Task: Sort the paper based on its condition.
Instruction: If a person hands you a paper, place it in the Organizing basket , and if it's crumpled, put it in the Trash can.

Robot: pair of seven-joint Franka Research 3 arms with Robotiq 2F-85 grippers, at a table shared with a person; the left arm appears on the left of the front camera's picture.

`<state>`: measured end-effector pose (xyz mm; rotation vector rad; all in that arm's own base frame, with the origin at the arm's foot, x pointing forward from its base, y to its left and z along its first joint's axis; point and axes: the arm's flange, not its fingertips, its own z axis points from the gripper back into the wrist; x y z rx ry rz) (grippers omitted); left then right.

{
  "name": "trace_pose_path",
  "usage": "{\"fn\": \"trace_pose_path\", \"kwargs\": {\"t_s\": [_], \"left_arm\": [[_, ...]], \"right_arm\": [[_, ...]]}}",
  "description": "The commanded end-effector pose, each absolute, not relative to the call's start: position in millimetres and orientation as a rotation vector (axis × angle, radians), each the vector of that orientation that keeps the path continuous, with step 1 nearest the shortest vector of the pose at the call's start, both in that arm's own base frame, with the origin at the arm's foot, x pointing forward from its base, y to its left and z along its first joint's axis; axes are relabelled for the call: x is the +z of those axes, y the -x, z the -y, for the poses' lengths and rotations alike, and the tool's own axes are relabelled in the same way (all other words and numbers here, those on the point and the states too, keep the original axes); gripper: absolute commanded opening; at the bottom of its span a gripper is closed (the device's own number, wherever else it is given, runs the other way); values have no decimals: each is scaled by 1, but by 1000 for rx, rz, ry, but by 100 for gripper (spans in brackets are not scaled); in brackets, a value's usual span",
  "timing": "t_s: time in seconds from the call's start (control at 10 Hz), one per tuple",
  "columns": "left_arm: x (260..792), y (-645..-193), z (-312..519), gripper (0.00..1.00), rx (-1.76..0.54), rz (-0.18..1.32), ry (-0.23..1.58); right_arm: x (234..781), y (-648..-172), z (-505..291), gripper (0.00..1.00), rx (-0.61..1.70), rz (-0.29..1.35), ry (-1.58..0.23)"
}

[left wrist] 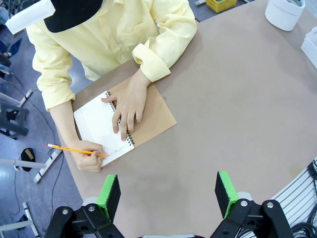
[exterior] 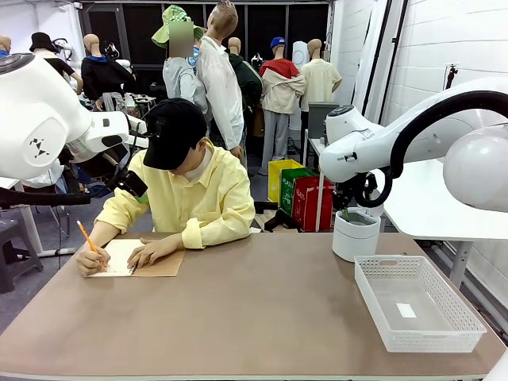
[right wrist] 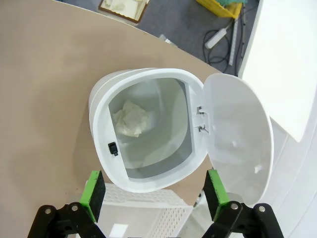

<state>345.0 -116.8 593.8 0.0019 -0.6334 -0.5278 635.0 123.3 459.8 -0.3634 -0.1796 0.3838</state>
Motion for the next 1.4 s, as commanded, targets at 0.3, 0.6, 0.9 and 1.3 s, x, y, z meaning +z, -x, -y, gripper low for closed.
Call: {"fn": "trace_pose_path", "kwargs": {"t_s": [0.3,0.6,0.9,1.3], "left_arm": [[594,-344,116,100,-528,627,1],[594,-344,116,100,-528,627,1],[594,-344,116,100,-528,627,1],[594,-344,116,100,-528,627,1]], "right_arm": [[459,-636,-122,100,383,188,363],[459,-636,-122,100,383,188,363],[460,-635,-123,100,384,180,363],[478,-583,-170,100,540,236,197]]}}
